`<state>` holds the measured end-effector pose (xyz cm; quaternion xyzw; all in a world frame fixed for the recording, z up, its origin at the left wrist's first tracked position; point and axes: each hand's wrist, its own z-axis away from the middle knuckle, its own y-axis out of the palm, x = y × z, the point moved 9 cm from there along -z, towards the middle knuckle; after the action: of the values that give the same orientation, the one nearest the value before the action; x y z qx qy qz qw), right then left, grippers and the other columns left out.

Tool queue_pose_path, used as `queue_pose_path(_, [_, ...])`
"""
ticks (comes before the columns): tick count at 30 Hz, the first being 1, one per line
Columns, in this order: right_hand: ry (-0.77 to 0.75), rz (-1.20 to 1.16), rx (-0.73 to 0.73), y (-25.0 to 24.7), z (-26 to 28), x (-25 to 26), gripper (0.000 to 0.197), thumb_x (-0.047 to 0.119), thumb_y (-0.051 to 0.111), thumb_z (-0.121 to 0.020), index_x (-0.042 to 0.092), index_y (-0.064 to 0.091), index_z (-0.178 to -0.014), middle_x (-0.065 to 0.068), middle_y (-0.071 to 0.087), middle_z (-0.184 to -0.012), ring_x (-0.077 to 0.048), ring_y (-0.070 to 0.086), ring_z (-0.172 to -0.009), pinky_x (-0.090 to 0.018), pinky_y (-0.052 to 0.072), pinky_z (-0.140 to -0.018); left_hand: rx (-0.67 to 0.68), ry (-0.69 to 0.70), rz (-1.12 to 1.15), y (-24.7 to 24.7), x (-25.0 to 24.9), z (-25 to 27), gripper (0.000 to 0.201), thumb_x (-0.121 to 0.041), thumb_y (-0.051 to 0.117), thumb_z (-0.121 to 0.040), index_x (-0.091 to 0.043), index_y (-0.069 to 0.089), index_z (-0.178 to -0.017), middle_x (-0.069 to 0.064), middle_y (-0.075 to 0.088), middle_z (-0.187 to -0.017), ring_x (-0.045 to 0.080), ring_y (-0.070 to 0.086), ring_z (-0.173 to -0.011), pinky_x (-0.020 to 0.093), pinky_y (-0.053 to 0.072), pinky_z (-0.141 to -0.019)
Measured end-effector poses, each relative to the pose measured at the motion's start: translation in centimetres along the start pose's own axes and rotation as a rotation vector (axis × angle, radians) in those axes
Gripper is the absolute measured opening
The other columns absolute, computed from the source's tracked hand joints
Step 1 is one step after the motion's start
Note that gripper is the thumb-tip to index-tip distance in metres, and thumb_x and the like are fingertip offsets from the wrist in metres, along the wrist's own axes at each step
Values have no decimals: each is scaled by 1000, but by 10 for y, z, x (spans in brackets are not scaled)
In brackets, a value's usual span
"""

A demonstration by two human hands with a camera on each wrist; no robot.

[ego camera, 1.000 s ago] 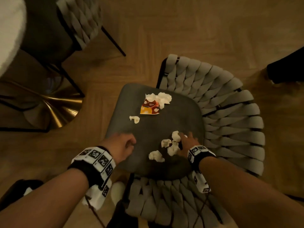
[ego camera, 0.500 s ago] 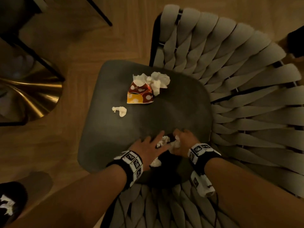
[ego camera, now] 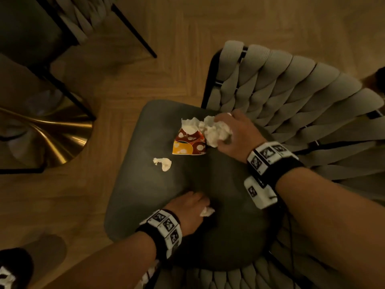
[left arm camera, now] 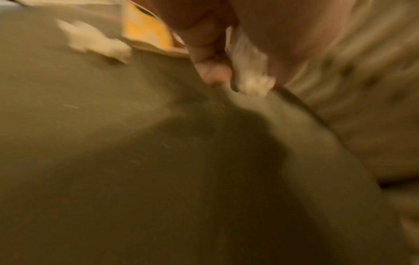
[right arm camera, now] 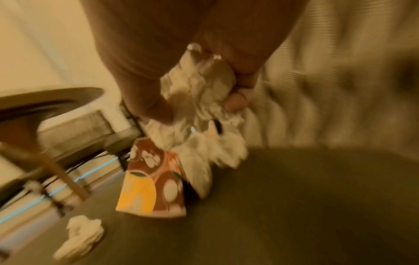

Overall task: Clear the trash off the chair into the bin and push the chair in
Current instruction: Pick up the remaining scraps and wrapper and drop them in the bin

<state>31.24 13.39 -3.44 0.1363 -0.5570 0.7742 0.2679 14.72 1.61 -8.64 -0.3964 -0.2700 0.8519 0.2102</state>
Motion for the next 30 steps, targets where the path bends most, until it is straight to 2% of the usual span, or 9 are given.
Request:
queue_pose_path(4, [-77,322,232,26,-44,23,73,34,68,-77,38,28,-138,-10,30,-141,-36,42,-120,-42,45,-90,-274,-202,47,-68,47,37,45,-33,40,-83,-16,52,-124,9,57,-123,32,55,-110,37,45,-91])
queue_pose_path(7, [12,355,342,49,-55,14,86,41,65,-78,45,12,-144,-10,6,-158,-44,18,-139,-53,34,-108,-458,-355,-15,-104,102,46,50,-39,38,-77,-10,60,-111,16,63,-107,36,57,-98,41,48,-84])
queue_pose_path(10, [12,300,383,69,-54,14,94,44,68,-73,51,4,-141,1,-2,-160,-41,8,-143,-62,31,-109,-388,-508,-65,-103,143,35,57,-60,31,-78,-15,53,-104,12,50,-109,31,48,-99,42,45,-86])
queue_pose_path(15, [-11,334,365,86,-52,15,101,65,68,-65,55,-2,-137,1,12,-157,-38,15,-139,-65,34,-103,-322,-517,-38,-73,153,1,82,-65,65,-69,-19,33,-130,8,35,-129,26,39,-114,40,41,-96])
queue_pose_path(17, [-6,373,358,91,-54,15,103,72,67,-60,54,1,-138,-1,17,-154,-40,18,-137,-66,32,-104,-319,-519,-14,-72,153,-8,85,-57,70,-72,-19,29,-135,10,33,-132,27,40,-116,40,42,-97])
queue_pose_path(21, [20,401,325,94,-60,19,92,69,68,-63,49,18,-137,-3,24,-151,-41,18,-137,-67,30,-106,-288,-445,-15,-77,146,-16,57,-41,62,-85,-17,36,-130,10,41,-126,25,50,-106,38,49,-86])
queue_pose_path(24, [57,356,348,98,-61,22,85,65,69,-67,45,26,-138,-3,24,-151,-42,15,-140,-68,29,-107,-289,-447,25,-74,144,-14,54,-35,59,-88,-14,37,-133,11,43,-131,26,51,-111,38,46,-91])
queue_pose_path(27, [97,327,393,99,-58,23,77,61,69,-70,43,33,-136,-1,27,-149,-41,16,-140,-64,34,-106,-329,-472,196,-73,143,-12,55,-38,68,-81,-15,46,-125,8,51,-126,26,52,-113,37,44,-93])
queue_pose_path(30, [74,299,401,99,-51,27,65,58,68,-72,39,44,-130,-1,40,-135,-36,32,-130,-57,43,-99,-375,-483,438,-74,141,-10,54,-52,76,-68,-21,57,-107,-1,63,-104,18,59,-95,35,49,-85])
